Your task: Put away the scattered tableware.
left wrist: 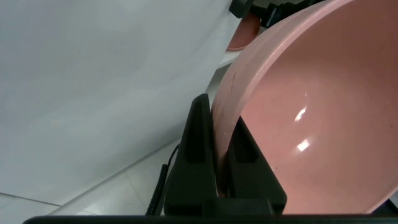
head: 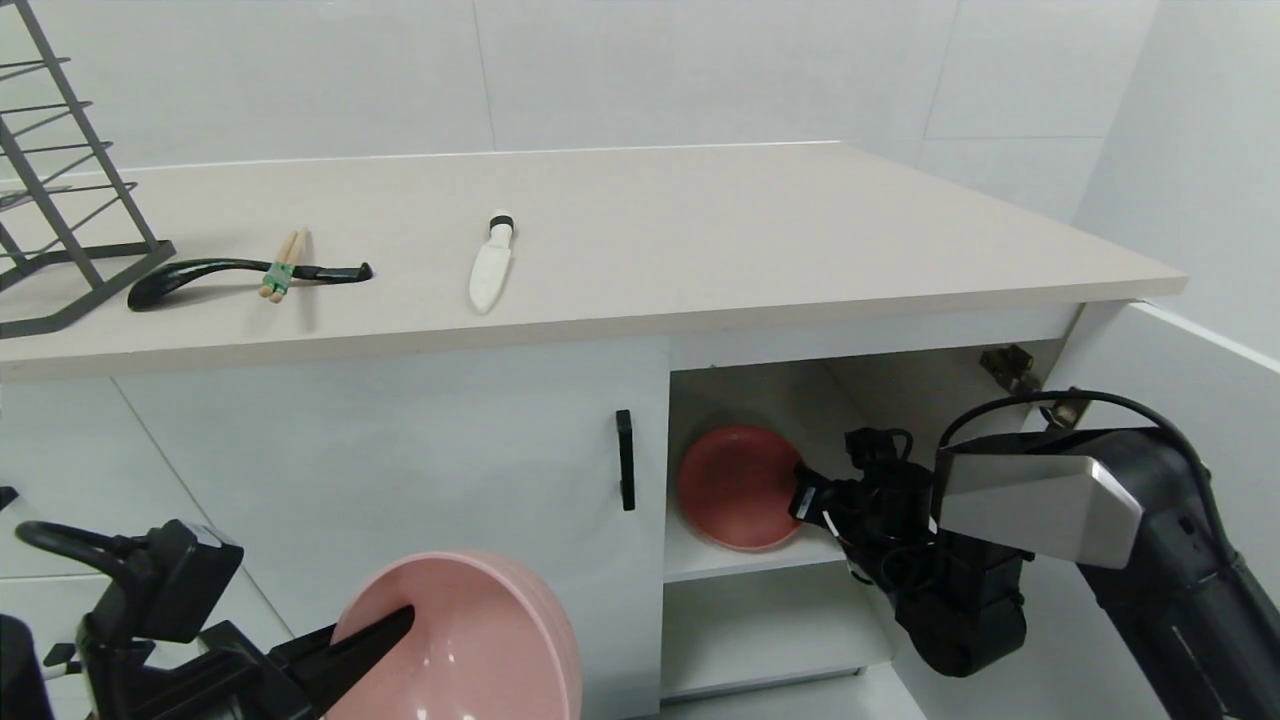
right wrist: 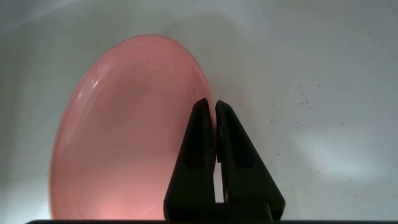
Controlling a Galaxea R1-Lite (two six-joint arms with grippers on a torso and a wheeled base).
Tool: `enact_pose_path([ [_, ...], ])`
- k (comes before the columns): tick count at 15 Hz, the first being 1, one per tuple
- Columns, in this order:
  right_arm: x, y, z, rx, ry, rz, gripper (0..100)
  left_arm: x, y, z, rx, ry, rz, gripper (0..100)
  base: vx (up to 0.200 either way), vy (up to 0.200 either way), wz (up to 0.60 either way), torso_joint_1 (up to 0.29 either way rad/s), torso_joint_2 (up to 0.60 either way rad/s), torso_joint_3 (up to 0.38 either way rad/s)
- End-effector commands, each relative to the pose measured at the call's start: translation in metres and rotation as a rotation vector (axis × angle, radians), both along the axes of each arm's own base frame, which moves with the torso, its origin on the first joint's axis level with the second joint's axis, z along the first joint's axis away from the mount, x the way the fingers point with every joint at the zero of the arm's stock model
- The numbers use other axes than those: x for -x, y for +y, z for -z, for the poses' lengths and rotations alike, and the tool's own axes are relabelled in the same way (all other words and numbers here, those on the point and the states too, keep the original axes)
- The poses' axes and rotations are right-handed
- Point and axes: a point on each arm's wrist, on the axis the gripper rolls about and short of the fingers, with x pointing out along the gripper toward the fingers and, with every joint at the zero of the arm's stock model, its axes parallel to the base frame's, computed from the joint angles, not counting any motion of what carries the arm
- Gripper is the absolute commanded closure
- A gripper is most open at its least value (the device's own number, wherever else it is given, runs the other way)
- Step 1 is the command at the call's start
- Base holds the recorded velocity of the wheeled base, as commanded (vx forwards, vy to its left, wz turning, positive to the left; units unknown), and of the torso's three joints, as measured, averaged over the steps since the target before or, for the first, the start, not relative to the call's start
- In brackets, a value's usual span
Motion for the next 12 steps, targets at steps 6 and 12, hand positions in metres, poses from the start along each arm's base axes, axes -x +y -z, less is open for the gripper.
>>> enact_pose_path([
  [6, -0.013, 0.001, 0.004, -0.069, -0.022, 0.002, 0, 0.0, 0.0, 0.0, -0.001, 0.002, 0.001, 100, 0.0, 0.0, 0.0, 0.0, 0.0, 0.0],
  [12, -0.022, -0.005, -0.01, -0.058, -0.077, 0.018, 0, 0.0, 0.0, 0.0, -0.001, 0.002, 0.001, 100, 0.0, 0.0, 0.0, 0.0, 0.0, 0.0],
])
